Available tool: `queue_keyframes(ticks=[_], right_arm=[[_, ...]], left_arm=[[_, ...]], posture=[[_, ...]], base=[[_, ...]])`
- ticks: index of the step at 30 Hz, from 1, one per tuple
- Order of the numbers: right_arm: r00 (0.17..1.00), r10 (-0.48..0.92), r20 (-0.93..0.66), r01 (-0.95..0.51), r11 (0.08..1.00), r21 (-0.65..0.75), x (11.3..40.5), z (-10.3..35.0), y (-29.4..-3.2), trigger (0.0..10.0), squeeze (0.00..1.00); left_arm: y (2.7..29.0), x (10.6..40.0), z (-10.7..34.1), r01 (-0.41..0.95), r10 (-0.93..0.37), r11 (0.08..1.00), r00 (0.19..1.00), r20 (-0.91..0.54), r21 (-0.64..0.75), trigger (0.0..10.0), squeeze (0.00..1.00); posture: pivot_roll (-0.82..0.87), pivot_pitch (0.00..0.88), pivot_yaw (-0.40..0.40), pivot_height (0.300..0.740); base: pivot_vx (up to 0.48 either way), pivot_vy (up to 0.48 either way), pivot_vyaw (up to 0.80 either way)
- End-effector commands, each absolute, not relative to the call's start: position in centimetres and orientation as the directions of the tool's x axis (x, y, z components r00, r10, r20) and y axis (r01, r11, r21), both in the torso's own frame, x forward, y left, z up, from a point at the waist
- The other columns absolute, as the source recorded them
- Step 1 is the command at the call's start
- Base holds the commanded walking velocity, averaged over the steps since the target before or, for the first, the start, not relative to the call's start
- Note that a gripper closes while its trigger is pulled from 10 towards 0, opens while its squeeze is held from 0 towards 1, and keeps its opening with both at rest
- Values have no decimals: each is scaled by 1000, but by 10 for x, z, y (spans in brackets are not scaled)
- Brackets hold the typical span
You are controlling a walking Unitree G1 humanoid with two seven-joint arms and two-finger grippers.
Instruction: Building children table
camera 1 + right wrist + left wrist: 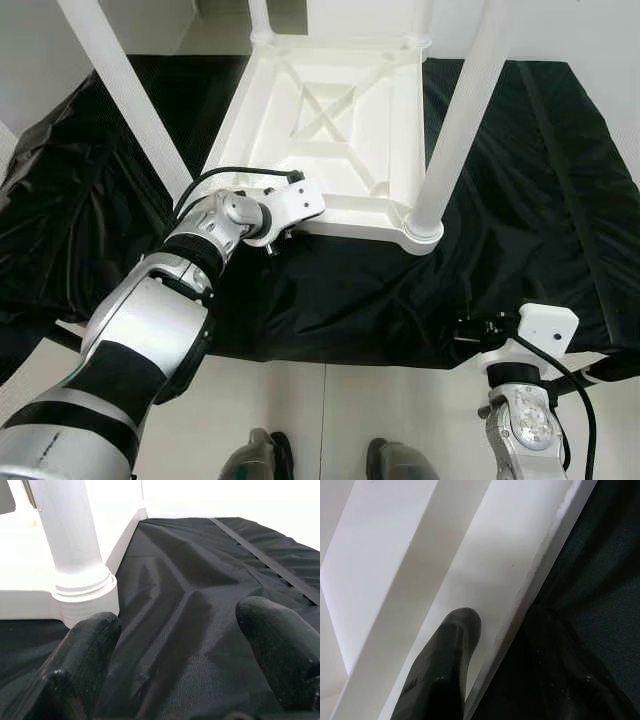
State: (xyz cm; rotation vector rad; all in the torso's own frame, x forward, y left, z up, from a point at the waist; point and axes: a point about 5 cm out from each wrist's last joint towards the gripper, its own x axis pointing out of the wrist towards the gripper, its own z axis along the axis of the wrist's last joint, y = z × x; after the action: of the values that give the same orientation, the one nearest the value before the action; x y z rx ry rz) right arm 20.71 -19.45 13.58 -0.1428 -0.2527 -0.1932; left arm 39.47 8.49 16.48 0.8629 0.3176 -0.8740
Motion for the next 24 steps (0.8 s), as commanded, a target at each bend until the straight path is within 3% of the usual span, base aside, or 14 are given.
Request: queue_keyframes(ticks=[1,2,3,6,7,8,11,12,13,14,17,18,23,24], right_arm=[[955,-167,245,200,973,-117,208,132,-192,10000,0],[955,-167,245,200,973,-117,208,132,-192,10000,0],[955,-166,245,199,973,-118,208,132,-192,10000,0],[955,-165,246,199,973,-120,209,132,-191,10000,0],[955,-164,245,199,973,-122,209,132,-192,10000,0],[956,-164,244,198,972,-123,209,131,-192,10000,0],[956,-163,244,198,972,-124,209,131,-192,10000,0],[956,-162,244,197,972,-127,209,131,-192,10000,0],[956,-162,244,198,972,-129,210,131,-193,10000,0],[956,-161,245,198,971,-132,211,131,-193,10000,0],[956,-160,245,197,971,-134,212,131,-194,10000,0],[957,-153,247,191,972,-140,214,132,-194,10000,0],[957,-141,252,183,972,-149,218,133,-195,10000,0],[957,-135,257,179,971,-156,221,135,-195,10000,0]], left_arm=[[110,389,139,776,-459,423,628,-628,468,3608,0],[110,389,139,776,-459,423,628,-628,468,3608,0],[112,389,139,778,-459,419,627,-630,469,1725,0],[116,389,139,776,-454,417,628,-632,472,2627,0],[120,390,140,775,-452,416,630,-632,475,1647,0],[123,390,141,777,-454,416,628,-633,472,2392,0],[125,390,141,778,-455,416,626,-633,470,2392,0],[126,390,142,781,-463,413,623,-631,468,1216,0],[126,389,142,791,-481,405,611,-629,459,1020,0],[125,388,142,803,-499,391,596,-629,450,1765,0],[124,387,141,811,-511,382,585,-630,444,1765,0],[121,385,141,833,-545,351,554,-629,428,0,0],[115,381,141,859,-594,320,510,-622,399,0,0],[112,379,141,879,-628,292,473,-618,376,4784,0]], posture=[[-84,124,108,740],[-84,124,108,740],[-81,125,108,740],[-79,124,109,740],[-79,124,109,740],[-79,124,109,740],[-79,124,109,740],[-67,133,104,740],[-61,135,101,740],[-57,139,100,740],[-57,139,100,740],[-47,147,92,740],[-44,148,90,740],[-40,149,85,740]], base=[[0,0,0],[0,0,0],[0,0,0],[0,0,0],[0,0,0],[0,0,0],[0,0,0],[0,0,0],[0,0,0],[0,0,0],[0,0,0],[0,0,0],[0,0,0],[0,0,0]])
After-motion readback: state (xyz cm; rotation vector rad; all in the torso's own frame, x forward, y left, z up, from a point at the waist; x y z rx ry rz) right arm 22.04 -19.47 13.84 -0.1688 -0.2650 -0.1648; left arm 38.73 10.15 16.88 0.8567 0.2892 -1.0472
